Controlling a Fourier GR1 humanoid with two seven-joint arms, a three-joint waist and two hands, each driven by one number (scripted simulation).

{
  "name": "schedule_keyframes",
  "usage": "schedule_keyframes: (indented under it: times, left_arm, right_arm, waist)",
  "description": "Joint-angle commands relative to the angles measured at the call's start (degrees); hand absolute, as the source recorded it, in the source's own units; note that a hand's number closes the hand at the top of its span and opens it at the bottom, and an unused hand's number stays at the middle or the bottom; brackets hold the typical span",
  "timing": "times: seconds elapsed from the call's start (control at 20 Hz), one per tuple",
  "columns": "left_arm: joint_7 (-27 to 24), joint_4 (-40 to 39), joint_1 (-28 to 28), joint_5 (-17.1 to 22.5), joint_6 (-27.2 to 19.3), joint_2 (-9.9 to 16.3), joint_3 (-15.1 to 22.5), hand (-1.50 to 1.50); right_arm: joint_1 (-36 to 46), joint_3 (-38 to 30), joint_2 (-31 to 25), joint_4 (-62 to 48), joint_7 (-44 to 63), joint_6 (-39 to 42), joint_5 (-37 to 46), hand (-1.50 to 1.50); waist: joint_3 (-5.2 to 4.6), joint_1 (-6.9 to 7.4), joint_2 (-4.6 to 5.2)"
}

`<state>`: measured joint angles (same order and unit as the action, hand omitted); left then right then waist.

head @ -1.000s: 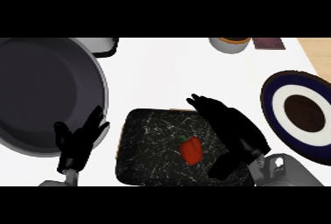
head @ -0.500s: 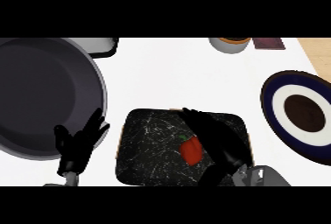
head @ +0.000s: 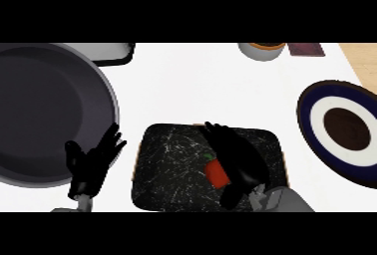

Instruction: Pick the bell pepper from the tray and place it in the plate

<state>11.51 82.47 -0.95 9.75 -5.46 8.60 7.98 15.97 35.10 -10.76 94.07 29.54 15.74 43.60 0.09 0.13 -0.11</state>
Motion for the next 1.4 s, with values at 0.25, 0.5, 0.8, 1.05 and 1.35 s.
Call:
schedule_keyframes:
  times: [0.25,0.5,0.8,1.05,1.35]
  left_arm:
    - [1.5,1.7,-0.8,-1.6,1.0,-0.5,-1.6,0.00]
    - [2.5,0.5,1.2,-1.2,1.4,-0.3,-2.9,0.00]
    - [-1.2,-4.2,0.9,-3.9,0.9,-3.5,-2.3,0.00]
    - [-1.4,-3.4,1.1,-4.9,1.1,-4.2,-2.3,0.00]
    - [1.8,-0.1,0.7,-3.0,1.1,-3.3,-3.2,0.00]
  right_arm:
    - [2.3,-3.7,5.4,-6.3,-2.2,5.1,4.7,-1.50]
    - [-0.8,0.6,2.9,-12.7,-7.8,2.4,9.3,1.50]
    - [-0.1,-1.3,4.9,-14.0,-13.3,0.1,14.2,1.50]
    - [-2.3,-1.0,5.8,-8.9,-12.8,0.1,18.0,1.50]
    - [-11.5,-2.4,6.4,0.6,-12.1,-18.4,19.9,1.50]
  waist:
    - [-0.09,0.10,0.08]
    - [-0.08,0.16,0.12]
    - [-0.09,-0.02,0.10]
    - [-0.10,-0.11,0.07]
    - [-0.04,-1.67,-0.35]
